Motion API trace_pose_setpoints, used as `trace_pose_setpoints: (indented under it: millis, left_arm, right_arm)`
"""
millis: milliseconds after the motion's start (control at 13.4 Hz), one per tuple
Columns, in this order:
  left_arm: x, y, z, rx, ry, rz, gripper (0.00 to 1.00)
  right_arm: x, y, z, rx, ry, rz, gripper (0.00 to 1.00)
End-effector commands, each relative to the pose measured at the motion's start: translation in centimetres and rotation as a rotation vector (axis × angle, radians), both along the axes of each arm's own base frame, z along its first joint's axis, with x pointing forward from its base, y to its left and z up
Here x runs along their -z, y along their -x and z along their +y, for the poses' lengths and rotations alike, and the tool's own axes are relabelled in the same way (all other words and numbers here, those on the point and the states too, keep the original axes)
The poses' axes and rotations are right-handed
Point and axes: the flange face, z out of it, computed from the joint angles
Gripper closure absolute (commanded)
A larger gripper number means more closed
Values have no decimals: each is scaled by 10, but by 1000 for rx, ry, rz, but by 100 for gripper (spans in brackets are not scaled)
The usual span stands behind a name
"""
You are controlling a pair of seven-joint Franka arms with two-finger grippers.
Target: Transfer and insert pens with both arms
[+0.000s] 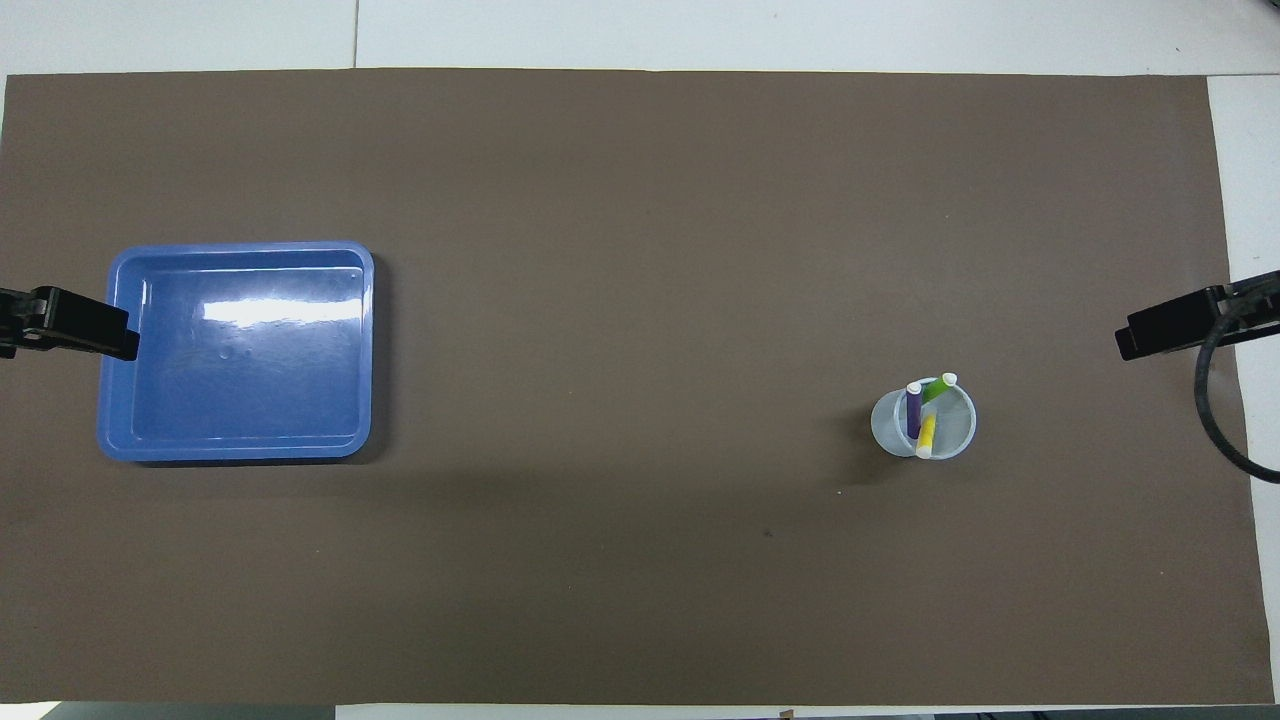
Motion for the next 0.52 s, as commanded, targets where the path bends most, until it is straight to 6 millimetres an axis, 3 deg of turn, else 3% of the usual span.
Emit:
trace_pose_setpoints:
  millis: [0,149,447]
  left_arm:
    - [-3,1,7,-1,-13,10,0]
    - [-2,1,6,0,-13,10,0]
    - [-3,1,6,0,-13,4,0]
  right_arm:
    - [-2,0,-8,30,13,-10,0]
    - [0,1,-35,80,18,-5,0]
    - [0,2,-39,88,17,-5,0]
